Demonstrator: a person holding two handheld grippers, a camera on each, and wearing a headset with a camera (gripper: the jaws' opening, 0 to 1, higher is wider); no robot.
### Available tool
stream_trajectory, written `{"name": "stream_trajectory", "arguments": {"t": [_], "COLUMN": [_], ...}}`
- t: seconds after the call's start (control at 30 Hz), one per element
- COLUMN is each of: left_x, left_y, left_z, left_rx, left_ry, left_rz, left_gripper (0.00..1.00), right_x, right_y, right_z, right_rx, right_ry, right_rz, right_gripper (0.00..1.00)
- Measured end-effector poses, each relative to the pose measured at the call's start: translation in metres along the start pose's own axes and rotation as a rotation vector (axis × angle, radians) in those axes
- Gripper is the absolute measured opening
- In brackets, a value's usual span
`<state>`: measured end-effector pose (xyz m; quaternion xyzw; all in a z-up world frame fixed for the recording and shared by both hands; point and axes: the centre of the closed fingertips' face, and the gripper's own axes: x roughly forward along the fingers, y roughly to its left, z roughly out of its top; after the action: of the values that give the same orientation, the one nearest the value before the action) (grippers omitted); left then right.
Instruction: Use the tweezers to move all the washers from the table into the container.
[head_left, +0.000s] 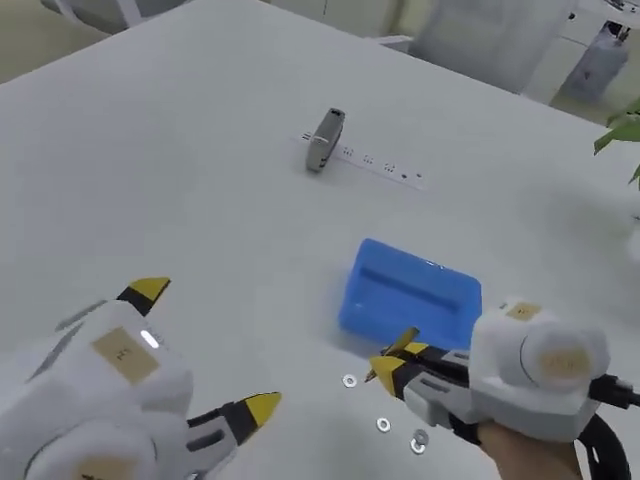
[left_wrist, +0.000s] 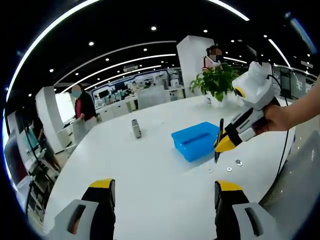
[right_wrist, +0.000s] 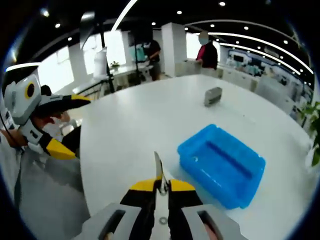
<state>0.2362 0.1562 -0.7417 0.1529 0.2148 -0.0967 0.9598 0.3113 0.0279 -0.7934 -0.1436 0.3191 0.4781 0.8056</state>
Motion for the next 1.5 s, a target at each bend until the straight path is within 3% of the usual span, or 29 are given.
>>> {"name": "stream_trajectory", "arguments": {"t": [0.1, 0.2, 0.5, 1.1, 1.23, 1.33, 1.5], "left_x": [0.004, 0.003, 0.006, 0.007, 0.008, 0.009, 0.009], "left_y": [-0.002, -0.002, -0.008, -0.016, -0.020, -0.030, -0.033], "left_z": [-0.007, -0.005, -0.012, -0.016, -0.016, -0.015, -0.016], "left_rx": [-0.012, -0.015, 0.022, 0.065, 0.052, 0.011, 0.003], "left_ry": [0.032, 0.020, 0.056, 0.077, 0.075, 0.070, 0.073], "left_rz": [-0.021, -0.021, -0.044, -0.069, -0.090, -0.142, -0.165], "left_gripper": [0.87, 0.87, 0.89, 0.89, 0.92, 0.99, 0.99], "right_x": [0.007, 0.013, 0.024, 0.028, 0.027, 0.027, 0.029], "right_y": [-0.001, -0.003, -0.005, -0.004, -0.006, -0.005, -0.006], "right_z": [-0.003, -0.004, -0.008, -0.011, -0.013, -0.013, -0.012], "right_rx": [0.000, 0.005, 0.025, 0.019, 0.033, 0.036, 0.037], "right_ry": [0.014, 0.020, 0.030, 0.026, 0.018, 0.015, 0.027], "right_rz": [-0.001, 0.001, -0.002, -0.017, -0.024, -0.028, -0.038], "right_gripper": [0.05, 0.05, 0.05, 0.04, 0.04, 0.04, 0.03]}}
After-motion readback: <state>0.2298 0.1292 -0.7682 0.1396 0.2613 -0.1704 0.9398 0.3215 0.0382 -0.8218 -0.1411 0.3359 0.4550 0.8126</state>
